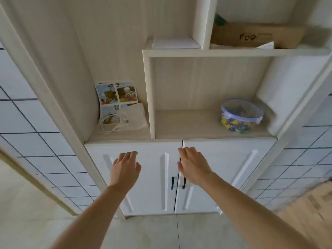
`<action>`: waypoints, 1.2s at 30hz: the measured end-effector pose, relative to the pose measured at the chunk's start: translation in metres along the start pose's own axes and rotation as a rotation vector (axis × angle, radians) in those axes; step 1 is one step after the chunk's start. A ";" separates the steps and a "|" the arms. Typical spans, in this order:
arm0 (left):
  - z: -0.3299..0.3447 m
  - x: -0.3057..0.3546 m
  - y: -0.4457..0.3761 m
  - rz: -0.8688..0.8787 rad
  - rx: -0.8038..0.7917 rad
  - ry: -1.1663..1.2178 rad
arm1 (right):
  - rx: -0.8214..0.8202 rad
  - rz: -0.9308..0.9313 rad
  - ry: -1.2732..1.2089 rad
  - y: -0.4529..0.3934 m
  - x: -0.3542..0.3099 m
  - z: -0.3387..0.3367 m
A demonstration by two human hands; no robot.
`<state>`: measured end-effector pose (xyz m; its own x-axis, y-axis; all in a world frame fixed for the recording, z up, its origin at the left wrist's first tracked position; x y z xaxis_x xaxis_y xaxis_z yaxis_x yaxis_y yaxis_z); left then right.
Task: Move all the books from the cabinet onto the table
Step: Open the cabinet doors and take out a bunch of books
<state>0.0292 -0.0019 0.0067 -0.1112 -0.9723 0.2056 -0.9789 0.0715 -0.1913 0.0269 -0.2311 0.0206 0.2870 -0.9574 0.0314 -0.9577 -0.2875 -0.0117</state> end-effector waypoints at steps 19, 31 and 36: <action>0.072 0.039 -0.076 0.037 -0.154 -0.157 | -0.054 -0.023 -0.052 -0.082 0.030 0.034; 0.062 0.018 -0.001 0.144 -0.073 -0.066 | -0.330 -0.043 -0.437 -0.039 0.013 0.017; 0.034 -0.001 0.025 -0.185 0.178 0.412 | -0.515 -0.145 -0.533 -0.019 -0.027 0.015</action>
<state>0.0101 -0.0067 -0.0305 -0.0313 -0.7937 0.6075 -0.9482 -0.1687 -0.2693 0.0381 -0.1999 0.0049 0.2572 -0.8317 -0.4920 -0.7605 -0.4884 0.4280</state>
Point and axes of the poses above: each hand's wrist, its own y-axis away from the middle knuckle, its own z-axis out of the palm, x = y × z, the point moved 3 cm from there along -y, towards the middle knuckle, and after that the axes turned 2 degrees about -x, right-handed, at the moved point
